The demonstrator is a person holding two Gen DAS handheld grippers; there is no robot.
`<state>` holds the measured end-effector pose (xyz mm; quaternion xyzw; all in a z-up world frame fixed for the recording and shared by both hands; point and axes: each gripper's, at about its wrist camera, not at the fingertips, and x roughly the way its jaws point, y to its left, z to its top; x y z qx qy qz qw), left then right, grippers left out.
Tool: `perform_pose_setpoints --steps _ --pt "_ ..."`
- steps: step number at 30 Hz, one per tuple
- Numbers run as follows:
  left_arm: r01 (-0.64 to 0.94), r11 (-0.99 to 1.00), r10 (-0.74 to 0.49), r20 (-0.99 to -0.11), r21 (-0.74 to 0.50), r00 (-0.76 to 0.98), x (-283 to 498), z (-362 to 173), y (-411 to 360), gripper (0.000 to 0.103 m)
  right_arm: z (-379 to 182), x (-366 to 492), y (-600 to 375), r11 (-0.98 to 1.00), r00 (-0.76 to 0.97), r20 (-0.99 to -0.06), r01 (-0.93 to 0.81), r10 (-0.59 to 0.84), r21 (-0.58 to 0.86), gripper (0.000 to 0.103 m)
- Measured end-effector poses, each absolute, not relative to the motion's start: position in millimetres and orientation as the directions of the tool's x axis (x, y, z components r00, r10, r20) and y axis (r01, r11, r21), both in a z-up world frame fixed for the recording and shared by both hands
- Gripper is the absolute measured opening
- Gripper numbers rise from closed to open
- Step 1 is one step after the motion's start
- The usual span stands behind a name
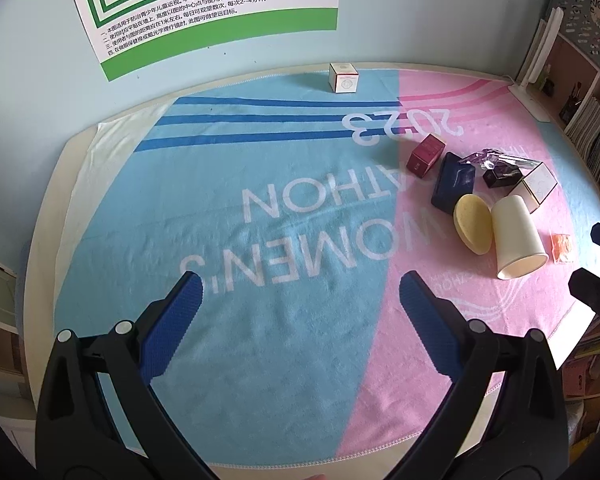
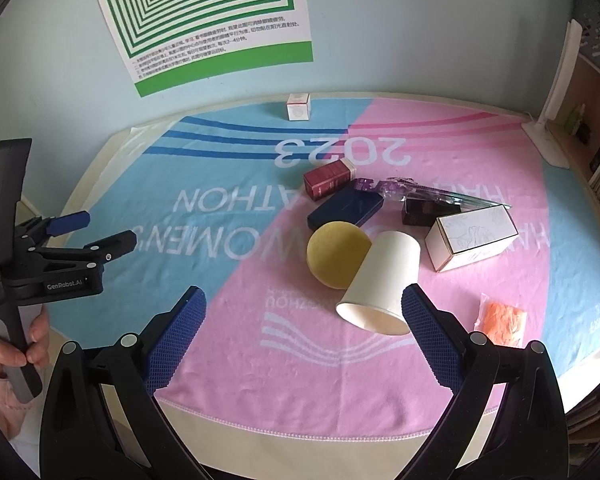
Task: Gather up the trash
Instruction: 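Move both tools toward the objects on the towel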
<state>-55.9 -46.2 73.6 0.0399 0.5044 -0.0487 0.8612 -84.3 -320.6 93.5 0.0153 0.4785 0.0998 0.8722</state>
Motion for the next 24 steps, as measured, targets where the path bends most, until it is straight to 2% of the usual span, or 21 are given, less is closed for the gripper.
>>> perform_pose_setpoints --steps 13,24 --pt "0.149 0.988 -0.097 -0.877 -0.029 0.471 -31 61 -39 0.096 82 -66 -314 0.989 0.519 -0.842 -0.063 0.146 0.133 0.097" --pt "0.199 0.980 -0.111 -0.866 -0.014 0.487 -22 66 -50 0.096 83 -58 -319 0.992 0.527 -0.842 -0.031 0.117 0.119 0.097"
